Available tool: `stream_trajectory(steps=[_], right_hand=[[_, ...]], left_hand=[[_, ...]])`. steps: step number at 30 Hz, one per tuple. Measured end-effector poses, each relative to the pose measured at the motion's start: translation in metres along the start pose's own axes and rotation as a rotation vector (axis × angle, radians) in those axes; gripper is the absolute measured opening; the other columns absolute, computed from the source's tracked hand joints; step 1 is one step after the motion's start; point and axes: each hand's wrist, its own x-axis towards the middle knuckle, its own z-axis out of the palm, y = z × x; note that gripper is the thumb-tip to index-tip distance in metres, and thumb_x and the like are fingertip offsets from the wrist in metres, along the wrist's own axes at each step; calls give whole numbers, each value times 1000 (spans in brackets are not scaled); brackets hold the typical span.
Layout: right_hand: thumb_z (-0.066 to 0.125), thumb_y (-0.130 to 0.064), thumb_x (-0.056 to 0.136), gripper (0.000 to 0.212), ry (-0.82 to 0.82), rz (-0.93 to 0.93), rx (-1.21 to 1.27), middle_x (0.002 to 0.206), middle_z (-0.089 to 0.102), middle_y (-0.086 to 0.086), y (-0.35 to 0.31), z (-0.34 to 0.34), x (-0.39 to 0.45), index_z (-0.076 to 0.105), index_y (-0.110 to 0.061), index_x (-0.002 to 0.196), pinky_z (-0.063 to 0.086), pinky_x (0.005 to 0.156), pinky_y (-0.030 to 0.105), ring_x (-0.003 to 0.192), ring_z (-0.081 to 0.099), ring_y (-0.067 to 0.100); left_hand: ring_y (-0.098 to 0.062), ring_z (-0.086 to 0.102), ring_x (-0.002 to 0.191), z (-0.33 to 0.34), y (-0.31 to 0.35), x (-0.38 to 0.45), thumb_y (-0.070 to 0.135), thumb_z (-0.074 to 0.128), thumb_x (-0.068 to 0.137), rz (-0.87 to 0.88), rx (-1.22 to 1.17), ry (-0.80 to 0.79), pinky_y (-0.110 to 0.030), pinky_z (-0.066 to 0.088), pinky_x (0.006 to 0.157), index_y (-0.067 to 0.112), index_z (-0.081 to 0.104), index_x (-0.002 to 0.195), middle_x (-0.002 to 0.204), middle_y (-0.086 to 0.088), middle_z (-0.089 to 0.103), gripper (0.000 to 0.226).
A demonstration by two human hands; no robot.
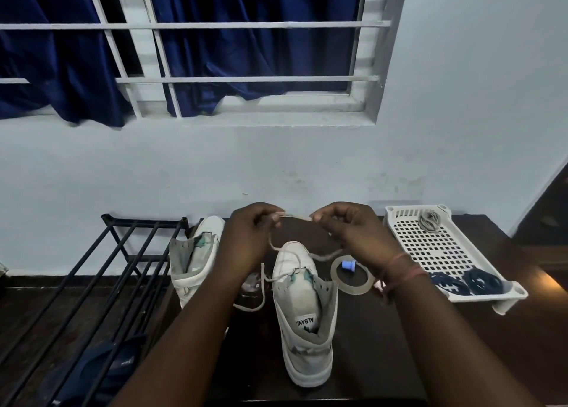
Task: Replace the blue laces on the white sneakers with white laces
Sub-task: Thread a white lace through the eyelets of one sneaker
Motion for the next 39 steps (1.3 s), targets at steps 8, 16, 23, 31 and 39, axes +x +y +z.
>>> stream_trajectory(steps=[8,16,23,31,39], right_hand=[[64,-30,90,28,88,188,-666,68,62,3,38,-23,8,66,-11,70,39,48,19,56,54,12],[45,-4,92,30,-81,233,-141,71,67,6,27,14,6,70,-12,105,49,56,21,53,59,8],[52,-2,90,16,-50,156,-96,77,73,2,33,20,7,58,-12,102,42,56,20,59,55,6],[58,2,87,14,10,169,-115,57,65,0,47,27,10,69,-3,79,43,46,19,46,55,8],[58,-26,87,25,-1,256,-1059,90,61,3,60,41,20,59,-11,108,38,67,26,85,60,26]], left_hand=[[-16,63,74,-16,-29,12,10,52,100,-337,-468,463,-25,53,59,13,67,100,88,-1,71,15],[-27,37,145,9,-31,1,15,63,86,-146,334,35,-41,31,118,19,43,150,155,-8,43,67],[11,66,82,28,-20,-12,17,76,82,42,149,-187,-19,51,79,28,80,105,89,15,76,26],[-11,59,124,23,-27,-8,28,73,86,97,385,-263,-35,43,108,33,65,132,130,7,68,47],[-20,66,94,64,-44,-7,14,58,90,-187,336,-98,-32,48,81,19,68,85,94,2,73,12]])
